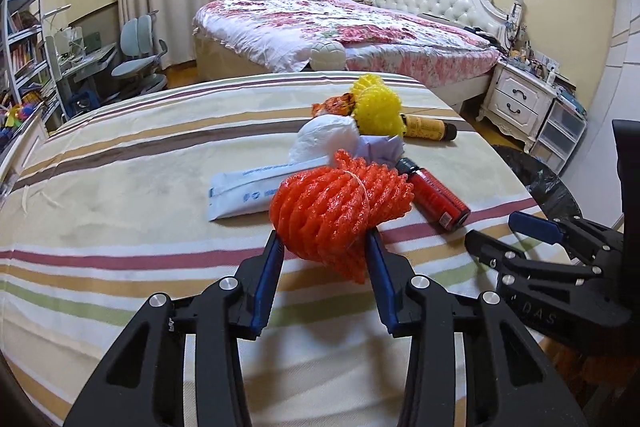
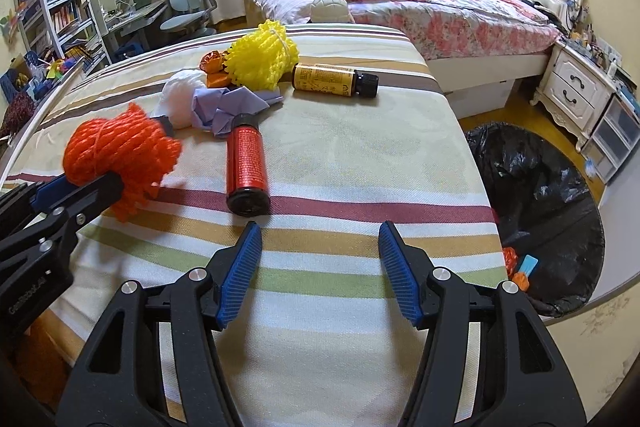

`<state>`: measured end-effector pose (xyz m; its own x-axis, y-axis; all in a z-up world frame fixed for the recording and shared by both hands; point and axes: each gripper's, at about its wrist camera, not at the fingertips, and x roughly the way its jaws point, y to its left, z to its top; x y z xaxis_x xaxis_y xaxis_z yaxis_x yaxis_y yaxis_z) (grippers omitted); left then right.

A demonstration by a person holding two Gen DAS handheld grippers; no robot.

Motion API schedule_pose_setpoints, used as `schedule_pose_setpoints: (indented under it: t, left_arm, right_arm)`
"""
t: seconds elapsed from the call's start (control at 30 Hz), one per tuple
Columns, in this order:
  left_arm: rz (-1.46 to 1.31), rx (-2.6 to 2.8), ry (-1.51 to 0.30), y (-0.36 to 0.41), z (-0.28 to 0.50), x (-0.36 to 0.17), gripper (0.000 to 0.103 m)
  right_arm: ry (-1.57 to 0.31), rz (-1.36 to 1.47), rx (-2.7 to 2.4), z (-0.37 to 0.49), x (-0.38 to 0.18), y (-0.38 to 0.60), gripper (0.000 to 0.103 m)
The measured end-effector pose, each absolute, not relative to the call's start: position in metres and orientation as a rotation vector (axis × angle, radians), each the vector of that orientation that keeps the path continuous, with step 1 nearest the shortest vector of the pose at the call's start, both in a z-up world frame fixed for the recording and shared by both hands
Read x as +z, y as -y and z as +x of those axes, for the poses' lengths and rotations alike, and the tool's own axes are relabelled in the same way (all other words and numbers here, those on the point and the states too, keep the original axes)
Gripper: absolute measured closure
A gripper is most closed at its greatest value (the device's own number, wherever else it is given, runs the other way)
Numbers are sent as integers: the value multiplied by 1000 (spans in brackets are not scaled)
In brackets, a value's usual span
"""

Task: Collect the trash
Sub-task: 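Grasp the orange mesh net with the left gripper while the right gripper grasps the red can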

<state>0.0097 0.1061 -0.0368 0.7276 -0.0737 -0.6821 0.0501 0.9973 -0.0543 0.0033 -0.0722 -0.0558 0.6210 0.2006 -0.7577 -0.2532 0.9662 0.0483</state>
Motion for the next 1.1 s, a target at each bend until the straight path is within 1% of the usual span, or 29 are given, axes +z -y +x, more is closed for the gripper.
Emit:
schedule_pose_setpoints:
  t: [0.27,0.3,0.33,0.37,0.43,0.5,0.7,0.73,0.83,1.0,1.07,1.1]
  left_arm:
    - [-80,8,-771,-136,2,-38,61]
    - [-81,19,-774,-139,2,-39,57]
    - [-86,20,-779,-140,3,-40,51]
    - [-94,22,-781,-141,4,-40,47]
    - [-106,27,-770,-142,4,-38,33]
    - [-103,24,-756,-142,6,-35,30]
    - [-101,19,-768,-143,17,-37,30]
    - [-108,20,-778,-145,18,-39,34]
    - [-132,17,-792,-150,17,-43,42]
    - [-141,10,-786,-153,16,-44,47]
    - [-137,12,-785,-153,15,-45,48]
    - [-136,12,-783,-153,14,-45,49]
  right_arm:
    - [-859,-82,289,7,-55,57,44]
    - [-861,-85,293,8,-55,54,44]
    - [-861,-85,297,9,-56,53,44]
    - [-861,-86,299,10,-55,51,44]
    - [-863,-93,302,12,-55,47,44]
    - [-865,-97,304,15,-55,44,43]
    - [-867,-92,310,20,-55,39,43]
    - [-868,-94,310,20,-55,39,43]
    - [-868,-102,314,23,-55,35,43]
    - [-866,-119,321,29,-54,25,43]
    - [-865,-126,322,30,-55,23,46]
    - [-864,-130,323,30,-55,22,50]
